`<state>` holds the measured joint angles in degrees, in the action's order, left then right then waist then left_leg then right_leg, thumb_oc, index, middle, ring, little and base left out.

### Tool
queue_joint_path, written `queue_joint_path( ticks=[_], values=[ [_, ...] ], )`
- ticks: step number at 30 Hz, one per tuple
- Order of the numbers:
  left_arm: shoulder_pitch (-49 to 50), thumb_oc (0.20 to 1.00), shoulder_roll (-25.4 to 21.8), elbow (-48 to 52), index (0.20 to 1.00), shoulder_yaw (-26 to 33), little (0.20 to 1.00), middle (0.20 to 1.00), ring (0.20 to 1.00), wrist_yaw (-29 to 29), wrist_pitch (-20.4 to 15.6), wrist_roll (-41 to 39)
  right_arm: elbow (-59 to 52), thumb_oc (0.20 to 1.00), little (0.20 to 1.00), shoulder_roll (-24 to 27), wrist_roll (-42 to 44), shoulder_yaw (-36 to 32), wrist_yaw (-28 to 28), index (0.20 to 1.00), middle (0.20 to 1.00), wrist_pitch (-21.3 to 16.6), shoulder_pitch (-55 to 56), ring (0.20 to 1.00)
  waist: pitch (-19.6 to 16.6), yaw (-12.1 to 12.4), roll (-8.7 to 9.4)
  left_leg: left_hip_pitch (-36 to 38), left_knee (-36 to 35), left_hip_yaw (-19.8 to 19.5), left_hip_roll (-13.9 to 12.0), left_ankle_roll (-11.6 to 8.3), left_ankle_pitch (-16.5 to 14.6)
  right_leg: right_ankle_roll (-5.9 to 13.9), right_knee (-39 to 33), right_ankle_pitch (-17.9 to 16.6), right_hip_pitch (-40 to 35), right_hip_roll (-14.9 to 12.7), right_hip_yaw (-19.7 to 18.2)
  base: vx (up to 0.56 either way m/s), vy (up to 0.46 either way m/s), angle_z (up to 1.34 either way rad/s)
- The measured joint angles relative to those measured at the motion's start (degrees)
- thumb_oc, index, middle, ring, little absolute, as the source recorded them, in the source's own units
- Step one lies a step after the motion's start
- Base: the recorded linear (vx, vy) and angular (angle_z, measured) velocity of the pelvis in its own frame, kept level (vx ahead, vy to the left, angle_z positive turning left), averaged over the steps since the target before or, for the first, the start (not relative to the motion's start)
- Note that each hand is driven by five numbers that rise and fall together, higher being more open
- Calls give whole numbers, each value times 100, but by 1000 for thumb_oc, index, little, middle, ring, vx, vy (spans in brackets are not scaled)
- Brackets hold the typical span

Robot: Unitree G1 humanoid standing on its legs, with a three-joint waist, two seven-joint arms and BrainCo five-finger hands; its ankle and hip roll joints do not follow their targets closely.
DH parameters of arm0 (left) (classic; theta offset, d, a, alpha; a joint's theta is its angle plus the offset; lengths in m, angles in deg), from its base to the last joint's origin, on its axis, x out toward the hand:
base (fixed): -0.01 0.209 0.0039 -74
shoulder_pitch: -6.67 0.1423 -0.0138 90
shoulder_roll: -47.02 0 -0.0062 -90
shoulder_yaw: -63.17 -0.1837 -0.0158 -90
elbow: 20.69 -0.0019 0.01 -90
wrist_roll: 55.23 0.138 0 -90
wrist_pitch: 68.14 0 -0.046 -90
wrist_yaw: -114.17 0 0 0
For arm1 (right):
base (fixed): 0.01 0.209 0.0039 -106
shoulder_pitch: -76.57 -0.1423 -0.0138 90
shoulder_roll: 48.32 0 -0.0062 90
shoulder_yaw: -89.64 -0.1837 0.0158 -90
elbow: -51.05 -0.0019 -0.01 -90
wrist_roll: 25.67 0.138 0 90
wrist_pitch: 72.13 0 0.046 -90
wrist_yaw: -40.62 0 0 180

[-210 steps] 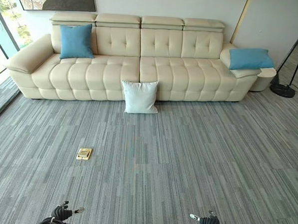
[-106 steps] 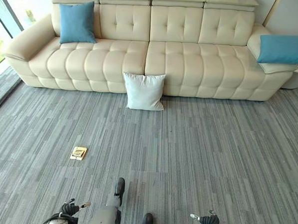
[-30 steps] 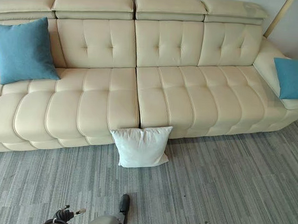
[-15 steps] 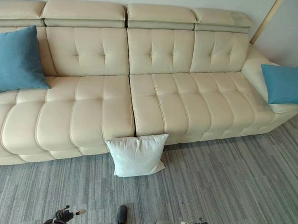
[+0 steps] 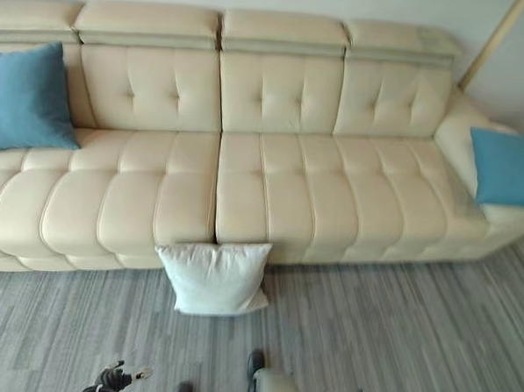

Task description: Pick up all the scattered cushions and arrange them neatly on the sofa.

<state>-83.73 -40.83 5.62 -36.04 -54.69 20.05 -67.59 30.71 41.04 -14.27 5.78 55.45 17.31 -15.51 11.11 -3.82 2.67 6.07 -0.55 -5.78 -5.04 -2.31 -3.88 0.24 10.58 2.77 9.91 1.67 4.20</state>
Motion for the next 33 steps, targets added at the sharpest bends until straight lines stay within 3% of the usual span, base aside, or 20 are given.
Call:
queue_joint_path(
  ticks=[1, 2, 7, 8, 10, 12, 13, 15, 18, 21, 23, 25, 26, 28, 32, 33],
  values=[
    [0, 1000, 41, 6, 1000, 0, 1000, 1000, 1000, -2, -1, 0, -30, 1000, 1000, 47, 4, 4, 0, 1000, 1000, -17, 15, 1000, -14, -33, -68, -2, 161, 21, -8, -45, 36, -24, -138, -147, -72, 40, 80, 196, -174, 4],
    [-73, 1000, 57, 13, 1000, 19, 1000, 1000, 1000, -3, -3, 0, -36, 1000, 1000, 63, 4, 12, -1, 1000, 1000, -18, 27, 1000, 9, -59, -91, -1, 247, 54, 24, -95, 2, -266, -253, -279, -152, 73, 144, 138, -128, 18],
    [-267, 1000, 58, 161, 1000, 30, 1000, 1000, 1000, 0, -20, -4, -63, 1000, 1000, 75, -6, 243, 0, 1000, 1000, -31, -23, 1000, 189, -30, -1, -656, 1715, -156, 173, -377, -4, -311, -830, -435, -506, 70, 132, 95, -78, 0],
    [-232, 1000, 53, 176, 1000, 42, 1000, 1000, 1000, 3, -25, -5, -125, 1000, 1000, 67, -6, 260, 1, 1000, 1000, -24, -104, 1000, 234, 14, -62, -823, 1926, -142, 158, -393, 5, -403, -923, -452, -577, 66, 133, 193, -19, 4],
    [-354, 1000, 79, 142, 1000, 39, 1000, 1000, 1000, 0, -25, -7, -136, 1000, 1000, 72, -9, 272, 3, 1000, 1000, -10, -203, 1000, 424, 13, -31, -1206, 1460, 227, 194, -422, 34, -434, -1254, -464, -679, -76, 143, 176, 18, 31],
    [-449, 1000, 108, 24, 1000, 24, 1000, 1000, 1000, 1, -21, -7, -131, 1000, 1000, 87, -15, 275, 2, 1000, 1000, -10, -180, 1000, 465, 25, 7, -1206, 81, 490, 245, -416, 383, -420, -1545, -480, -777, -149, 150, 69, 41, 28],
    [-413, 1000, 105, 55, 1000, 25, 1000, 1000, 1000, 2, -19, -7, -136, 1000, 1000, 107, -17, 265, 6, 1000, 1000, -16, -260, 1000, 552, 118, -79, -1271, -107, 464, 172, -455, 566, -346, -1550, -624, -829, -110, 161, 175, 119, 2],
    [-389, 1000, 179, 7, 1000, 20, 1000, 1000, 1000, 2, -7, -7, -143, 1000, 1000, 163, -22, 274, 19, 1000, 1000, -16, -350, 1000, 648, 160, -298, -1444, -383, 495, 62, -652, 882, -392, -1565, -591, -898, -16, 219, 184, 165, 0],
    [-283, 1000, 184, 7, 1000, 34, 1000, 1000, 1000, 4, -3, -4, -90, 1000, 1000, 98, -69, 300, 9, 1000, 1000, -16, -374, 1000, 659, 290, -332, -1312, -432, 492, -3, -564, 989, -352, -1563, -651, -993, -16, 195, 86, 136, -28],
    [-208, 1000, 226, 9, 1000, 28, 1000, 1000, 1000, 3, -8, -3, -152, 1000, 1000, 182, -177, 398, 47, 1000, 1000, -8, -243, 1000, 588, 265, -410, -1022, -344, 498, -19, -553, 980, -381, -1563, -725, -1073, -23, 241, 76, 139, -16],
    [-254, 1000, 225, 16, 1000, 30, 1000, 1000, 1000, 4, -13, -1, -147, 1000, 1000, 196, -194, 398, 74, 1000, 1000, -5, -169, 1000, 547, 242, -481, -894, -398, 508, -17, -428, 1007, -322, -1527, -745, -1063, -21, 238, 79, 162, -1],
    [-262, 1000, 171, 53, 1000, 36, 1000, 1000, 1000, 4, -17, 0, -137, 1000, 1000, 83, -249, 400, 76, 1000, 1000, 7, -96, 1000, 502, 263, -288, -833, -419, 655, 197, -7, 1101, -87, -1526, -850, -1086, -224, 168, 42, 158, -4],
    [-260, 1000, 155, 60, 1000, 34, 1000, 1000, 1000, 3, -15, 1, -139, 1000, 1000, 22, -250, 400, 76, 1000, 1000, 6, -44, 1000, 449, 262, -193, -791, -406, 659, 323, 74, 1070, -2, -1526, -815, -1132, -342, 158, -7, 155, 3],
    [-269, 1000, 97, 80, 1000, 33, 1000, 1000, 1000, 2, -23, 1, -129, 1000, 1000, -58, -250, 399, 71, 1000, 1000, 7, -33, 1000, 397, 265, -95, -774, -405, 664, 450, 152, 1018, 102, -1486, -773, -1137, -461, 143, -54, 164, -1],
    [-312, 1000, -237, 126, 1000, 22, 1000, 1000, 1000, 11, -12, 1, -155, 1000, 1000, -213, -249, 466, 28, 1000, 1000, -10, -220, 1000, 445, 296, 10, -797, -372, 847, 522, 305, 949, 467, -290, -472, -464, -588, -168, -75, 83, -23],
    [-405, 1000, -319, 155, 1000, 24, 1000, 1000, 1000, 31, -27, 1, -155, 1000, 1000, -235, -250, 497, 4, 1000, 1000, -7, -357, 1000, 578, 347, 28, -815, -380, 908, 508, 345, 873, 586, 285, -196, -39, -616, -260, -3, -28, -16]
  ],
)
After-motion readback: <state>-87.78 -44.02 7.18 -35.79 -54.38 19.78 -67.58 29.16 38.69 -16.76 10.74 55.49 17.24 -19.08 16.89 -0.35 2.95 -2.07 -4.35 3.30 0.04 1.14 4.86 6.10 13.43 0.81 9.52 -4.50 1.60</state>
